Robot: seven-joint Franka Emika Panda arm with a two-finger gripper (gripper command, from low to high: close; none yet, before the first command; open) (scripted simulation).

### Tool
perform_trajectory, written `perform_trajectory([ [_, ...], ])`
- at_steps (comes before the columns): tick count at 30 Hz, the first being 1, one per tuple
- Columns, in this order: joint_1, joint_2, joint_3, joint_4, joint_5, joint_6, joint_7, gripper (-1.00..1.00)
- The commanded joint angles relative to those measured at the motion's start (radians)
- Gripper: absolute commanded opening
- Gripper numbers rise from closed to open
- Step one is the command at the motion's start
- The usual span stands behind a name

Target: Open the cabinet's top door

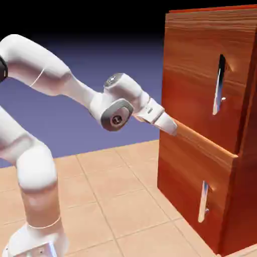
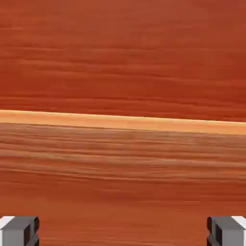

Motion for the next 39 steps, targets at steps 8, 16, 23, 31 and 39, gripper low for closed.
perform_trajectory([
  [8, 0.086, -0.048, -0.120, 0.081, -0.348, 0.029, -0.117, 0.00],
  [16, 0.172, -0.096, -0.241, 0.163, -0.696, 0.058, -0.234, 0.00],
  [23, 0.247, -0.137, -0.346, 0.234, -1.001, 0.084, -0.336, 0.00],
  [31, 0.332, -0.185, -0.467, 0.315, -1.348, 0.113, -0.453, 0.00],
  [39, 0.418, -0.233, -0.587, 0.396, -1.696, 0.142, -0.570, 0.00],
])
